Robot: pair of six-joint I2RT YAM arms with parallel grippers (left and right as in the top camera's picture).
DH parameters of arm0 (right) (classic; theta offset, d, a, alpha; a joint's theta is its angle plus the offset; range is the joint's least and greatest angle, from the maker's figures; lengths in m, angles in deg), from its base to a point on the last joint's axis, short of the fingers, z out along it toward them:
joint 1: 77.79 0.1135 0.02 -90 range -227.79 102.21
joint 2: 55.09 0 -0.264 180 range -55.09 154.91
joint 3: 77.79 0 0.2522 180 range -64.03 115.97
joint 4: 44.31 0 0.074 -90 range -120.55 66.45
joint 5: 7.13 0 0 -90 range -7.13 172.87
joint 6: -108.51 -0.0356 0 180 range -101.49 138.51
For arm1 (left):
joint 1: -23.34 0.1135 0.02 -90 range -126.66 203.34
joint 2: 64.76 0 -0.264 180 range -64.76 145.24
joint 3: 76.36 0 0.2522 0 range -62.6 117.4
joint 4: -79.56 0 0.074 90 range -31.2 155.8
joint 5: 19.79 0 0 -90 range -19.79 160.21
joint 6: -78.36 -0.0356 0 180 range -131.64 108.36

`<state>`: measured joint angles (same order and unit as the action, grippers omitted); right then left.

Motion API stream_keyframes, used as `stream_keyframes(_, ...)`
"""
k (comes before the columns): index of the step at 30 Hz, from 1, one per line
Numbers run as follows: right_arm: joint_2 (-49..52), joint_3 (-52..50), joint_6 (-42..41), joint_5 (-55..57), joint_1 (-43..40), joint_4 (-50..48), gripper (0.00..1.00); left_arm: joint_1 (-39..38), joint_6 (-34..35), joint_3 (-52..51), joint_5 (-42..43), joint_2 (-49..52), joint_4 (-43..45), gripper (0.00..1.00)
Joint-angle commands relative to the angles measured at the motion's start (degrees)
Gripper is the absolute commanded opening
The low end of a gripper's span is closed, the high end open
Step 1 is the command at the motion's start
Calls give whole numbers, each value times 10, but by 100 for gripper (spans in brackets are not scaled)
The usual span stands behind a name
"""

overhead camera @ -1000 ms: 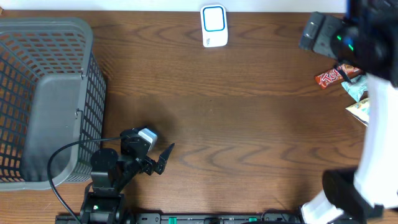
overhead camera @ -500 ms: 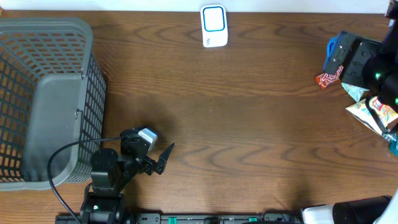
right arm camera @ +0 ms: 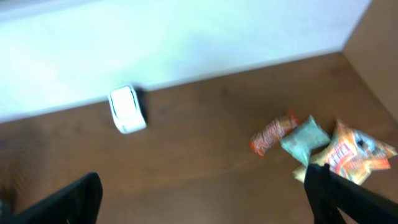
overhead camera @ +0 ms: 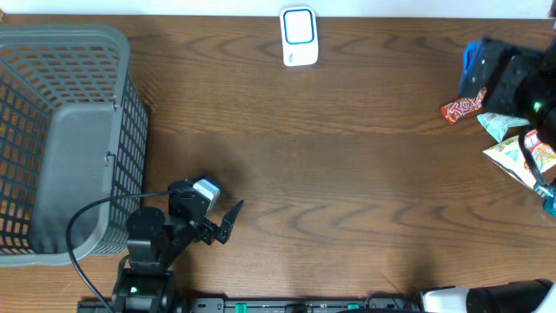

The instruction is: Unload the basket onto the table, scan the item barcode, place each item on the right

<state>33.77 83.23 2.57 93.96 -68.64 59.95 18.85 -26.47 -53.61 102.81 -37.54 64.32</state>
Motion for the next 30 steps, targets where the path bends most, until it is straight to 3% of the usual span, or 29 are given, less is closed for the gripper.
stream_keyframes(1, -15, 2, 24, -31, 7, -28, 99, 2, 5, -2, -3, -2, 2, 98)
stream_keyframes(6, -30, 2, 66, -87, 7, -81, 99, 2, 5, -2, -3, -3, 2, 98)
stream_keyframes(16, -94, -49, 80, -96, 7, -144, 99, 2, 5, -2, -3, -2, 2, 98)
stream_keyframes(22, -188, -199, 83, -122, 7, -259, 99, 2, 5, -2, -3, -2, 2, 98)
stream_keyframes(30, -352, -472, 83, -123, 7, -425, 99, 2, 5, -2, -3, -2, 2, 98)
